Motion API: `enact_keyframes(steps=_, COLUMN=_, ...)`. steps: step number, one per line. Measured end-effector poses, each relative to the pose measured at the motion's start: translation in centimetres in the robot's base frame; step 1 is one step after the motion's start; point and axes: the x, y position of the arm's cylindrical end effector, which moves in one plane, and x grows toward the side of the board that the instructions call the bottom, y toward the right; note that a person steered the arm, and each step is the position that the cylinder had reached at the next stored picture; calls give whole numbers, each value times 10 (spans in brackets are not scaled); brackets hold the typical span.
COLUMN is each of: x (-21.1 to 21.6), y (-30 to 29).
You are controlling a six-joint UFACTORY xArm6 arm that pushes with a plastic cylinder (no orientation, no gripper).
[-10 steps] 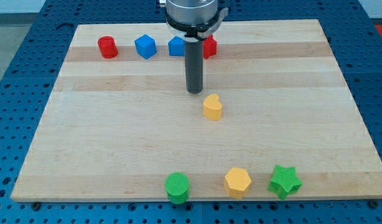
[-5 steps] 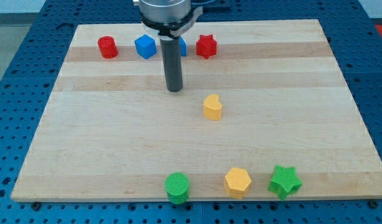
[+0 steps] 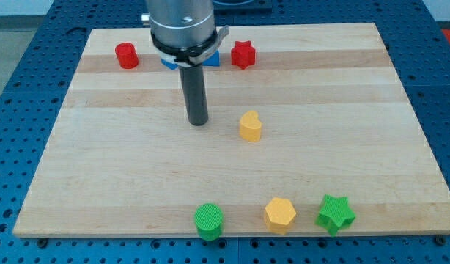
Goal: Move the yellow heart towards the right side of the green star
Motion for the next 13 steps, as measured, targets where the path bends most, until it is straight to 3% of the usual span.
enact_keyframes(steps=4, x=15, y=135)
enact_keyframes(steps=6, x=57, y=192)
enact_keyframes(steps=8, x=62, y=191)
enact_keyframes(steps=11, x=125, y=198)
enact_keyframes(steps=13, x=127, y=211)
